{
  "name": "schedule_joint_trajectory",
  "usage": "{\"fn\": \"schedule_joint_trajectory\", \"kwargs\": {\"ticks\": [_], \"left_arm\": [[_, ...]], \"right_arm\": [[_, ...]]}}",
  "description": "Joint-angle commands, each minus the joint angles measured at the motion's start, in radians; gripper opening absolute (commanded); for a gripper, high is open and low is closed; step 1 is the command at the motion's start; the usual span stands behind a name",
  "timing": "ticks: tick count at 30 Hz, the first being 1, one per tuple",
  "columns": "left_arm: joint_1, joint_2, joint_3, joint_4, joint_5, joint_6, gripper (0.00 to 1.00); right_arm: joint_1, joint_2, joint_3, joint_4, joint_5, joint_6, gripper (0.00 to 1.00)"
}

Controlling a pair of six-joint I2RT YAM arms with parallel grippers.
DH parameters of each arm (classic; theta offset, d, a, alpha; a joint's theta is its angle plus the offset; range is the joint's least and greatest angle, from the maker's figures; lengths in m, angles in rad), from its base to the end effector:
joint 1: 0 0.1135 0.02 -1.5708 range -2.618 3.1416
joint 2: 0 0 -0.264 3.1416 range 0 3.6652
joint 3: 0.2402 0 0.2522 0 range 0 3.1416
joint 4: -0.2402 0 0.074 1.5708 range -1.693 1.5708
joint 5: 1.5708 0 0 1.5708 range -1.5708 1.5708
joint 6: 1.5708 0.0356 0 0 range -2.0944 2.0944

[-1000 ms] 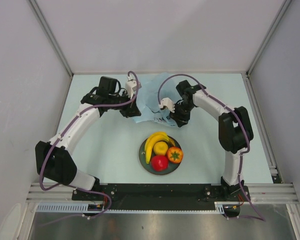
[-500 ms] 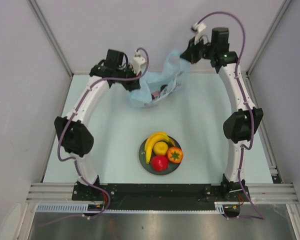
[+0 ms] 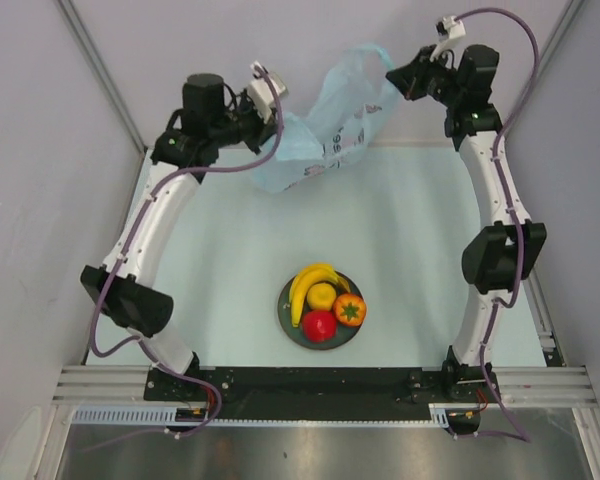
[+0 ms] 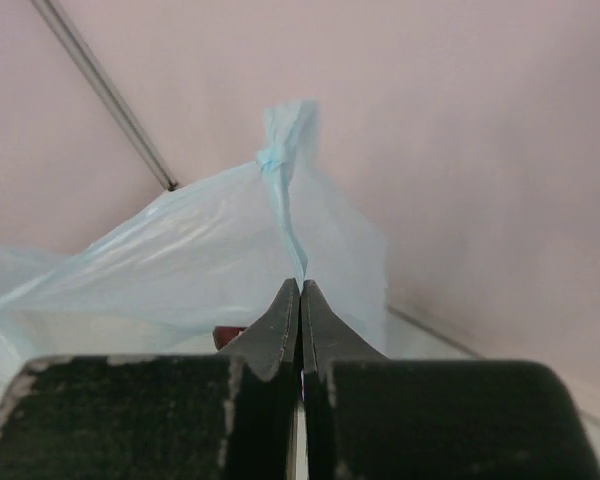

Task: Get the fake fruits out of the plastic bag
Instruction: Adjust the plastic bag at the center of the board.

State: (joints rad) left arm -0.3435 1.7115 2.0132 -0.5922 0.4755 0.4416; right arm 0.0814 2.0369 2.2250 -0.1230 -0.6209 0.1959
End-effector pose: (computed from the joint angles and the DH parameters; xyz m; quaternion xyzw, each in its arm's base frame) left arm 0.3470 -0.1414 0.4747 0.4282 0.6663 -0.1602 0.5891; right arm 0.4676 0.0589 0.4608 -0.1853 0.6627 0.3029 0.6593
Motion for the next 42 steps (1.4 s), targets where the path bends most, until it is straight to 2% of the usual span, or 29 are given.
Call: {"fn": "schedule_joint_trajectory", "kwargs": {"ticks": [1, 3, 6, 7, 8, 9, 11, 12, 14, 15, 18, 21, 22, 23, 25, 26, 29, 31, 32, 35, 40, 42], "left_arm": [[-0.077, -0.059, -0.275, -0.038, 0.077, -0.033, 0.00], [-0.097, -0.075, -0.358, -0.041, 0.092, -0.055, 0.00], [-0.140, -0.116, -0.502, -0.003, 0.133, -0.112, 0.00], [-0.146, -0.128, -0.514, 0.003, 0.156, -0.133, 0.00], [-0.152, -0.128, -0.521, 0.003, 0.170, -0.142, 0.00], [-0.158, -0.130, -0.519, -0.003, 0.182, -0.159, 0.00], [-0.160, -0.122, -0.508, -0.003, 0.209, -0.181, 0.00], [-0.160, -0.118, -0.492, -0.004, 0.213, -0.194, 0.00], [-0.160, -0.110, -0.473, -0.009, 0.218, -0.208, 0.00], [-0.160, -0.107, -0.456, -0.011, 0.219, -0.224, 0.00], [-0.160, -0.101, -0.436, -0.005, 0.236, -0.257, 0.00], [-0.160, -0.092, -0.416, -0.003, 0.258, -0.283, 0.00], [-0.160, -0.089, -0.410, -0.006, 0.262, -0.288, 0.00], [-0.160, -0.086, -0.403, -0.006, 0.268, -0.293, 0.00], [-0.160, -0.084, -0.395, -0.012, 0.275, -0.296, 0.00], [-0.160, -0.084, -0.387, -0.014, 0.279, -0.299, 0.00], [-0.160, -0.089, -0.378, -0.017, 0.287, -0.307, 0.00], [-0.160, -0.096, -0.378, -0.012, 0.291, -0.307, 0.00], [-0.160, -0.099, -0.376, -0.014, 0.291, -0.311, 0.00], [-0.160, -0.110, -0.376, -0.008, 0.296, -0.314, 0.00], [-0.160, -0.131, -0.375, -0.009, 0.333, -0.323, 0.00], [-0.160, -0.139, -0.375, -0.035, 0.350, -0.317, 0.00]], "right_arm": [[-0.095, -0.197, -0.324, 0.003, -0.062, -0.044, 0.00], [-0.114, -0.257, -0.530, 0.035, -0.045, -0.107, 0.00], [-0.120, -0.352, -0.645, 0.049, -0.042, -0.122, 0.15], [-0.115, -0.377, -0.678, 0.057, -0.046, -0.118, 0.28], [-0.111, -0.392, -0.688, 0.060, -0.054, -0.119, 0.35], [-0.103, -0.403, -0.694, 0.056, -0.054, -0.143, 0.49], [-0.089, -0.440, -0.696, 0.025, -0.046, -0.164, 0.66], [-0.088, -0.452, -0.696, 0.016, -0.045, -0.168, 0.81], [-0.085, -0.501, -0.697, -0.012, -0.045, -0.179, 0.99], [-0.085, -0.526, -0.700, -0.024, -0.046, -0.187, 1.00], [0.010, -0.619, -0.743, -0.090, -0.056, -0.307, 1.00], [0.121, -0.678, -0.807, -0.237, -0.068, -0.488, 0.99], [0.164, -0.681, -0.838, -0.265, -0.068, -0.563, 0.95], [0.182, -0.676, -0.850, -0.289, -0.060, -0.602, 0.80], [0.210, -0.667, -0.876, -0.308, -0.030, -0.645, 0.67], [0.231, -0.655, -0.899, -0.305, -0.011, -0.682, 0.53], [0.251, -0.597, -0.906, -0.307, 0.041, -0.727, 0.29], [0.251, -0.564, -0.906, -0.284, 0.087, -0.728, 0.20], [0.251, -0.551, -0.906, -0.274, 0.101, -0.734, 0.12], [0.253, -0.494, -0.904, -0.238, 0.136, -0.742, 0.04], [0.268, -0.381, -0.890, -0.162, 0.182, -0.730, 0.02], [0.273, -0.325, -0.877, -0.094, 0.210, -0.672, 0.02]]}}
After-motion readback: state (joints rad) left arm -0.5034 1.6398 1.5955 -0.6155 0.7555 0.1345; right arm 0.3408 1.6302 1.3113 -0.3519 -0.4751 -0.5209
